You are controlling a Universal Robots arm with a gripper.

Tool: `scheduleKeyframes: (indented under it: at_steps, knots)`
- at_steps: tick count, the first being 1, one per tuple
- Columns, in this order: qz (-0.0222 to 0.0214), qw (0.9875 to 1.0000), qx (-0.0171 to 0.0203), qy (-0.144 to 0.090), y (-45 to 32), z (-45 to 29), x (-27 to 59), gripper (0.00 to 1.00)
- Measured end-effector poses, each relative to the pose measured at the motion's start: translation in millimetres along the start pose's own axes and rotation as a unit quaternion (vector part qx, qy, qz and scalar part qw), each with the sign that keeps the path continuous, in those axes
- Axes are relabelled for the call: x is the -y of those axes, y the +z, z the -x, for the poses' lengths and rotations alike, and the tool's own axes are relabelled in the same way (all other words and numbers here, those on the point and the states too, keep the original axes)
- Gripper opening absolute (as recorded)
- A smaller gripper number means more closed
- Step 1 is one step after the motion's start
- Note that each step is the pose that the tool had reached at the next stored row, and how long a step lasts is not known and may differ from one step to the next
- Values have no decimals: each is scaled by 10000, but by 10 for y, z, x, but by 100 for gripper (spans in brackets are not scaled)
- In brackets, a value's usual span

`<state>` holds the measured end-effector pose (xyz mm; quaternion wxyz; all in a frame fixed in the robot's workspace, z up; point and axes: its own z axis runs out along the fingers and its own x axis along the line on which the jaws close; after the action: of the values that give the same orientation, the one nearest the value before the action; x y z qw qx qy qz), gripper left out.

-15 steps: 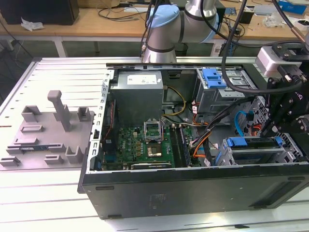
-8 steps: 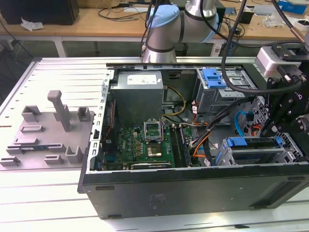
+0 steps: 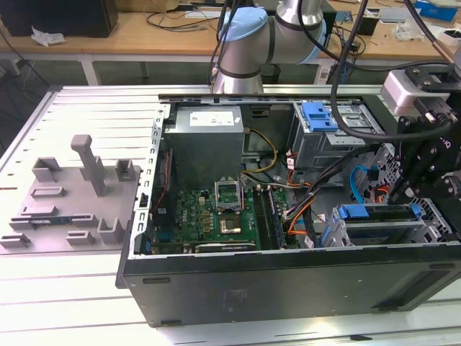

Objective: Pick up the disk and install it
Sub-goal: 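Insert the first disk wire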

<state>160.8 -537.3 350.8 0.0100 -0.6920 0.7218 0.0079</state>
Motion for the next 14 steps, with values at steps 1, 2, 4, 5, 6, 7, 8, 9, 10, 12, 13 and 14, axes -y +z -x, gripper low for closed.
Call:
scheduleKeyframes:
  at_steps: [1,2,4,5,6,7,8,9,10,12,13,14]
  knots:
    - [0,10000,1,-13,2,0,0,16]
    - [1,10000,0,-21,3,0,1,16]
    - [1,10000,0,-30,6,0,1,16]
    - [1,10000,0,-34,7,0,1,16]
    - [1,10000,0,-38,8,0,2,16]
    - [1,10000,1,-43,10,0,2,16]
    - [1,10000,0,-46,12,0,2,16]
    - [1,10000,0,-50,13,0,2,16]
    - [1,10000,1,-54,16,0,2,16]
    - [2,10000,0,-58,19,0,2,16]
    - [1,10000,0,-59,21,-1,2,16]
    - [1,10000,0,-59,22,-1,2,16]
